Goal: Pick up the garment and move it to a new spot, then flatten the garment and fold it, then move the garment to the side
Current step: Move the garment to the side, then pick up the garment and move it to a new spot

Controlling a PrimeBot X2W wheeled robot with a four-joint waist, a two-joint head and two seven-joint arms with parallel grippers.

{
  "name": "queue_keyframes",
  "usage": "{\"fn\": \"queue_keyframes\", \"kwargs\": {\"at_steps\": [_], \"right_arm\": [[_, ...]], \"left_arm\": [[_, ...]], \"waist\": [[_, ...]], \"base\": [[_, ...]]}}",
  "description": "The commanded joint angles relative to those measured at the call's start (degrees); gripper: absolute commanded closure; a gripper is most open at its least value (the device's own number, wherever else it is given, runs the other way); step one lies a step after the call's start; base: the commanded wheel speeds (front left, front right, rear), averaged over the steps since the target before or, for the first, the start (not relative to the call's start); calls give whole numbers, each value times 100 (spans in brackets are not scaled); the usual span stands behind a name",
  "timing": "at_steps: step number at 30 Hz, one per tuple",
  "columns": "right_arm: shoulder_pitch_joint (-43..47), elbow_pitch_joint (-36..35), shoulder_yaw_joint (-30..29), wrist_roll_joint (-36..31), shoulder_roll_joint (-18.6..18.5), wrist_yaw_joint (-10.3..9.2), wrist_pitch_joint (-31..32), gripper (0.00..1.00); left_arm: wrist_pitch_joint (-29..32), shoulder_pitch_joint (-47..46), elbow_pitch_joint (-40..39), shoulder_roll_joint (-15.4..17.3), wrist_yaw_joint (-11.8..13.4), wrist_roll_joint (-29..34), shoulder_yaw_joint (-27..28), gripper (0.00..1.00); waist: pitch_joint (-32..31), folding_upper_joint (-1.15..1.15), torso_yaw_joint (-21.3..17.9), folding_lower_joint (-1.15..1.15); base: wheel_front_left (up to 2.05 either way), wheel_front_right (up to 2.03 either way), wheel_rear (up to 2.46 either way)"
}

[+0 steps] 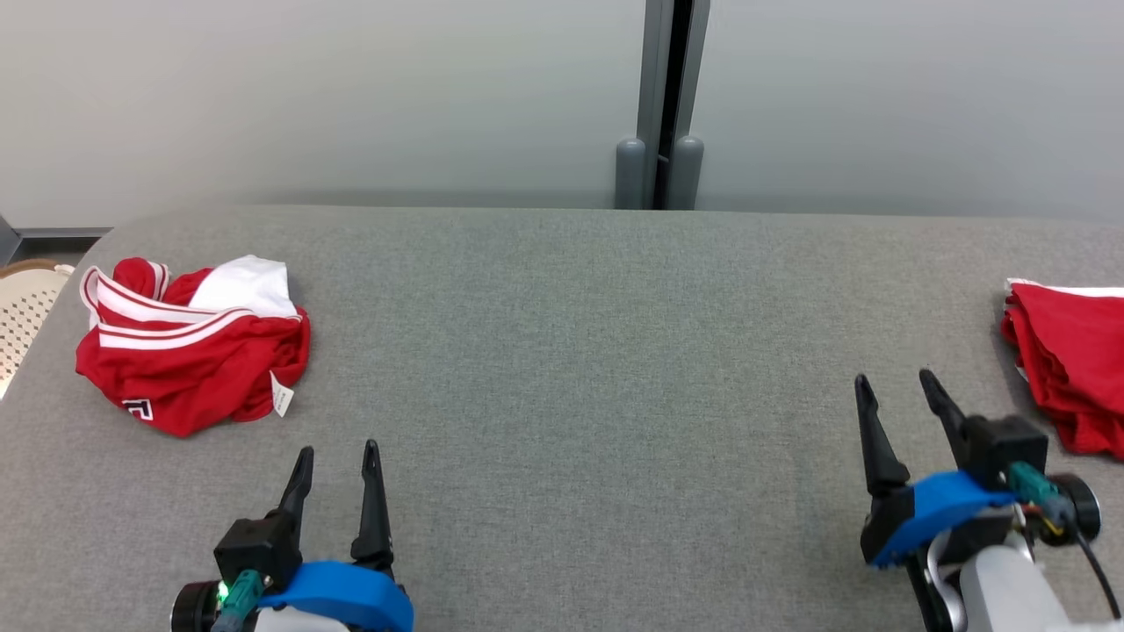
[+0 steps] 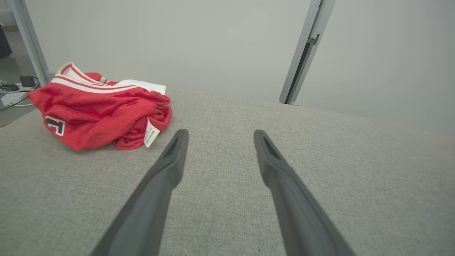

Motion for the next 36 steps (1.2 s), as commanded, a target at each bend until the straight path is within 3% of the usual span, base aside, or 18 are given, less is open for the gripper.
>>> {"fn": "queue_keyframes", "kwargs": {"at_steps": [1, 3, 10, 36], "right_arm": [[256, -182, -63, -86, 48, 1, -54, 0], [527, -497, -202, -317, 78, 1, -111, 0], [1213, -1043, 48, 390, 97, 1, -186, 0], [1358, -996, 408, 712, 98, 1, -214, 0]], "left_arm": [[-27, 81, -24, -21, -4, 9, 19, 0], [-26, 157, -35, -26, -5, 24, 48, 0], [-28, 326, -59, -53, 14, 89, 98, 0], [-29, 292, -15, -105, -64, 188, 52, 0]], "waist": [[-20, 0, 7, 1], [-39, 0, 17, 1], [-82, 0, -24, 1], [-131, 0, 45, 1]], "base": [[0, 0, 0], [0, 0, 0], [0, 0, 0], [0, 0, 0]]}}
